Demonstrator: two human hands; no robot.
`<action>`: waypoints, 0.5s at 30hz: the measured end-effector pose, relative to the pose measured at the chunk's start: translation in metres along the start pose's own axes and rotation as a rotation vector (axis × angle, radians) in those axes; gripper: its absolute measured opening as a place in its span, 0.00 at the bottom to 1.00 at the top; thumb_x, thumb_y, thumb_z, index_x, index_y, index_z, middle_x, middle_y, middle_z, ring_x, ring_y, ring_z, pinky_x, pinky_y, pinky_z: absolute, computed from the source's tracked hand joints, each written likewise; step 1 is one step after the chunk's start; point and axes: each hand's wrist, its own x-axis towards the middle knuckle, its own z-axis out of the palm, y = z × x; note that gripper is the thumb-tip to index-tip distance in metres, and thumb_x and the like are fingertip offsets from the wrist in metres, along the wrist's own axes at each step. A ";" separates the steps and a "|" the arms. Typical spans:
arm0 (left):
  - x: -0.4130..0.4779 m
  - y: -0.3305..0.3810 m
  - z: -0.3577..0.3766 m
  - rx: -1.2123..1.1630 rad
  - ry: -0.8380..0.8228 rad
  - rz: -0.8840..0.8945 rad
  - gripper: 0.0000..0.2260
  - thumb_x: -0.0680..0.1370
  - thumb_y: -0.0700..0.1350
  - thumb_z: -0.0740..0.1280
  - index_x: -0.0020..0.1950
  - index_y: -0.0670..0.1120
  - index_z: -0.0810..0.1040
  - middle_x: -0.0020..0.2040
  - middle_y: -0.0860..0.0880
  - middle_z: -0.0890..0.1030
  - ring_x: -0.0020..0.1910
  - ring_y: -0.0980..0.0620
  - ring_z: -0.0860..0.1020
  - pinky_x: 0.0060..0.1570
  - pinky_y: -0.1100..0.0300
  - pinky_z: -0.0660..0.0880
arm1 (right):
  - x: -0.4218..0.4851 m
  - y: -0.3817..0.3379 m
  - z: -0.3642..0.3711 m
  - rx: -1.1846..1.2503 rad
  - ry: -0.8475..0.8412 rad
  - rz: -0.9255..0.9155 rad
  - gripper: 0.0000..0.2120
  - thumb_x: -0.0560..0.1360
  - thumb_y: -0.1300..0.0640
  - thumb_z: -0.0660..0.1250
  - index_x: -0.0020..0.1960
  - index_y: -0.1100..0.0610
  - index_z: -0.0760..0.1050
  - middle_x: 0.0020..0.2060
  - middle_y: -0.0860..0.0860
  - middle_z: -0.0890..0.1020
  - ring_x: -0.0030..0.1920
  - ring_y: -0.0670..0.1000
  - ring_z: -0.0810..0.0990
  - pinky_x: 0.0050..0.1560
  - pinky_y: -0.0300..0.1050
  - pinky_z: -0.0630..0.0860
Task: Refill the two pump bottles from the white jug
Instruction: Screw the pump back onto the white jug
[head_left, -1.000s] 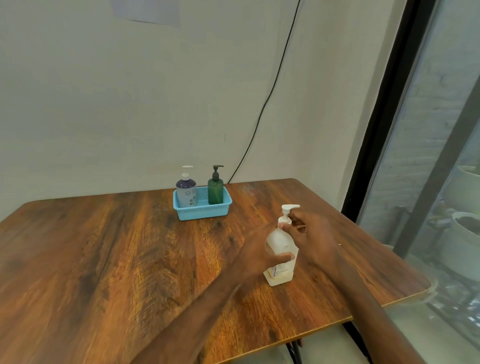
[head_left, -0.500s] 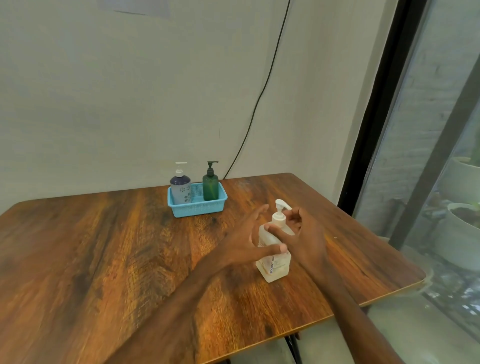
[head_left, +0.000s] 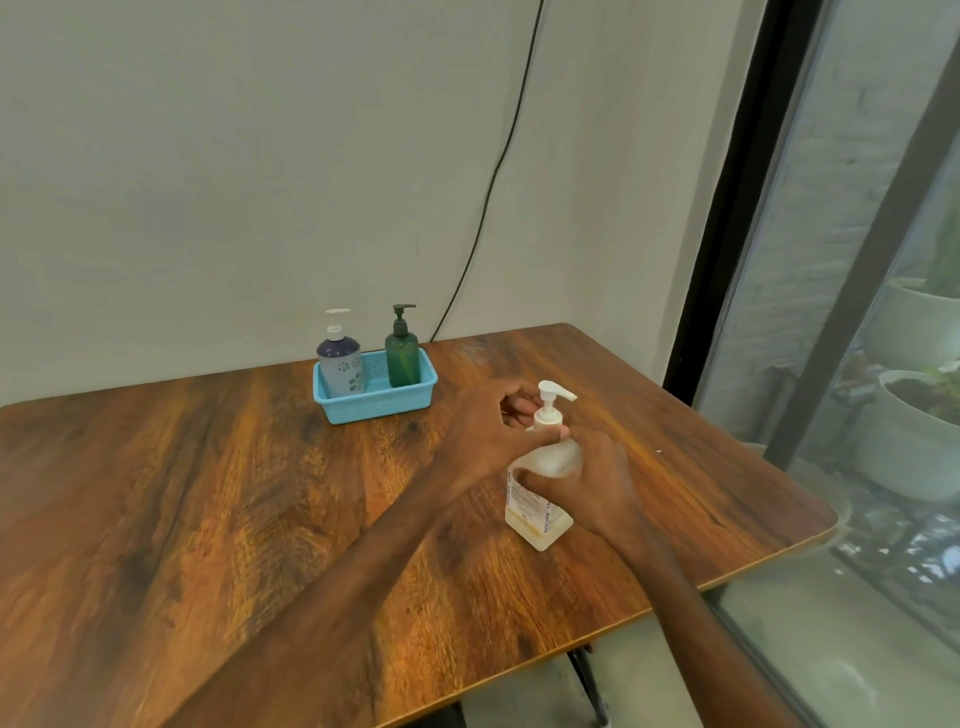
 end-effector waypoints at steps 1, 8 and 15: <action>0.001 -0.001 0.000 -0.009 -0.011 0.000 0.19 0.67 0.53 0.84 0.53 0.49 0.86 0.42 0.55 0.86 0.41 0.57 0.84 0.44 0.60 0.83 | 0.001 0.000 -0.002 -0.012 -0.009 -0.015 0.17 0.65 0.45 0.80 0.52 0.46 0.83 0.41 0.38 0.85 0.42 0.34 0.82 0.36 0.33 0.77; 0.007 -0.002 0.000 -0.118 -0.102 -0.063 0.19 0.69 0.40 0.82 0.58 0.46 0.86 0.49 0.52 0.87 0.45 0.58 0.85 0.50 0.59 0.83 | 0.003 0.004 -0.002 -0.023 -0.021 -0.017 0.16 0.65 0.47 0.81 0.50 0.47 0.83 0.40 0.41 0.86 0.39 0.37 0.83 0.35 0.38 0.78; 0.006 0.003 0.000 -0.104 -0.179 -0.095 0.23 0.72 0.48 0.81 0.65 0.50 0.83 0.54 0.55 0.86 0.54 0.59 0.83 0.56 0.64 0.81 | 0.001 0.006 0.000 -0.030 -0.001 0.024 0.16 0.65 0.45 0.81 0.50 0.46 0.81 0.40 0.40 0.85 0.37 0.39 0.83 0.33 0.38 0.76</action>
